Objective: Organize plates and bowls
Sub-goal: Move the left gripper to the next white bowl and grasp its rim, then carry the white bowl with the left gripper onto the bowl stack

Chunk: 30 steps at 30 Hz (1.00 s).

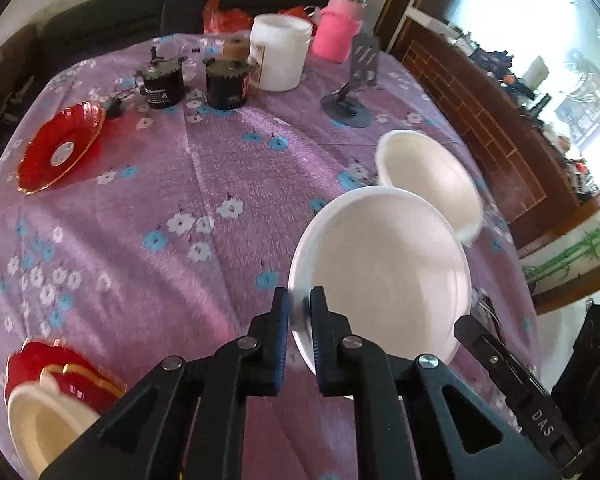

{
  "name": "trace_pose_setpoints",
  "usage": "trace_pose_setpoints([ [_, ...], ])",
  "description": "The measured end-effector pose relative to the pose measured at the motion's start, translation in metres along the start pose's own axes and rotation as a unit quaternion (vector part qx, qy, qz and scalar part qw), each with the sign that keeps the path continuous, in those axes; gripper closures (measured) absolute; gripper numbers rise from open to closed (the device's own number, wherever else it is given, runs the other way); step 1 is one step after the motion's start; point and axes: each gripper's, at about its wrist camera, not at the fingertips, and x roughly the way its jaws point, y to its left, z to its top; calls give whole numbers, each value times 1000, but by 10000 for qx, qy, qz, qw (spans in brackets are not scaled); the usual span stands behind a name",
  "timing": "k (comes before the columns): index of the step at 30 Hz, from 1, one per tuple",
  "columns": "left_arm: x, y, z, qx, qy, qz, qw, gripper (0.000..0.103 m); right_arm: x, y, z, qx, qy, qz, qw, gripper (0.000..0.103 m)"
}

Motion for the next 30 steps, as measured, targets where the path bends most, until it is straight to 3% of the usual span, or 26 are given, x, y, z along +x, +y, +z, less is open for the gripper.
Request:
trace_pose_setpoints([
  [8,-35,11,-57,-5,-232,-478,9986,93,-51,24,-40,-257,-206,105,9994,91],
  [17,-71,45,-98,-259,-594,-720,9953,92,-64,58,-69,-609,-120,175,9979,91],
  [30,-139,115,-133,-630,-1339,-596,9872,86,-43,138,-95,-1280,161,536,9902,91],
])
